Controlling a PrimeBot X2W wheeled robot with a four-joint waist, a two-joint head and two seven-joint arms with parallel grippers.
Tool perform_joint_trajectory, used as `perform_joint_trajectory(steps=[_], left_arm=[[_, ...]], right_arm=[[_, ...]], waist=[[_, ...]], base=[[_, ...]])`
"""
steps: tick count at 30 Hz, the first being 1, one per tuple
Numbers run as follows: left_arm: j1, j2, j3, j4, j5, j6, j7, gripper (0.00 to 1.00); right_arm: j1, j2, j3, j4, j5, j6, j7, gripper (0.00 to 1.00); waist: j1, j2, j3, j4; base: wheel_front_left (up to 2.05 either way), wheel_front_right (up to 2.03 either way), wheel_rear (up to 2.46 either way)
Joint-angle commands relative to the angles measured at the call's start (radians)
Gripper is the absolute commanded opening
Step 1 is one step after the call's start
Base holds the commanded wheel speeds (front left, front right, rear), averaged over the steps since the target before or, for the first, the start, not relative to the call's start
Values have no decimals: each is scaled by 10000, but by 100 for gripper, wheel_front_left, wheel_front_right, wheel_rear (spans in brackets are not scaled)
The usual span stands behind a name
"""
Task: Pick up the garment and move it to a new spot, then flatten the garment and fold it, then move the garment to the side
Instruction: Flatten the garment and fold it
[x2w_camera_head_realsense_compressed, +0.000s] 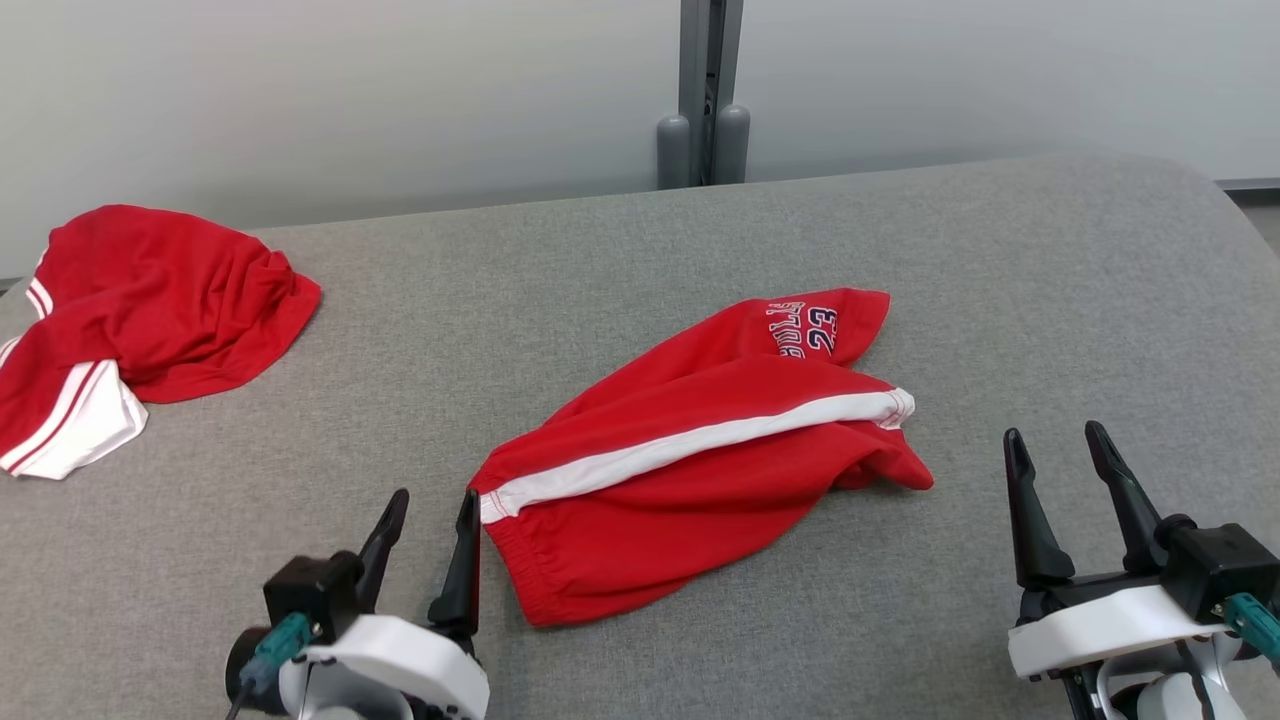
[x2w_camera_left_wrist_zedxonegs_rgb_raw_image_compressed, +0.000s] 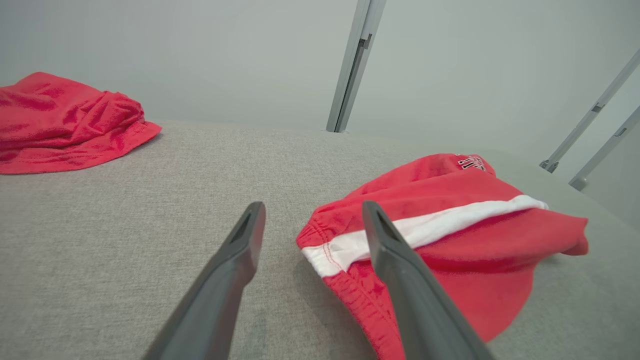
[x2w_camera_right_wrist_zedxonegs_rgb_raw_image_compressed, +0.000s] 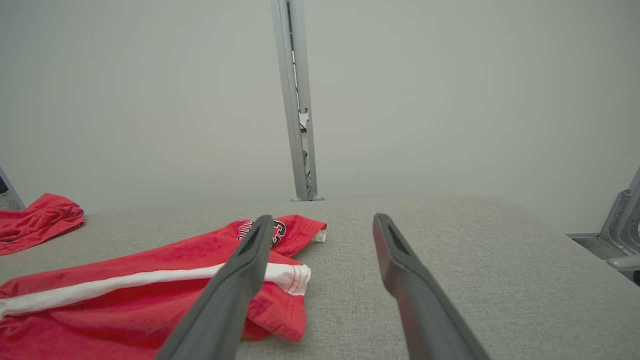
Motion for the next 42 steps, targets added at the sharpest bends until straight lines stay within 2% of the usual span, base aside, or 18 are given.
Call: perform_joint_trajectory(steps=[1,9,20,36,42], left_arm=[[429,-92,282,-395,305,75,-43,100],[1334,-442,1053,-1424,1195,27,-47,100],[1999,-920,1812,-1819,1883,-172,-48,100],[2131,-1136,2217,-1673,2258,-336,-49,100],[1966,-1157,2194,-1708,2343,-426,-49,100]], right_arm=[[-42,-64,-62,-55,-104,1,-50,100],[4,-64,2,-154,-175,1,-50,100],[24,-64,309,-56,-140,1,-50,100],[2,-65,419,111,-90,1,-50,100],[-377,-65,30,642,-497,1,-50,100]], waist=[[0,0,-94,43],[0,0,-314,104],[0,0,-500,287],[0,0,-538,416],[0,0,-356,454]], base=[[0,0,0],[0,0,0],[0,0,0],[0,0,0],[0,0,0]])
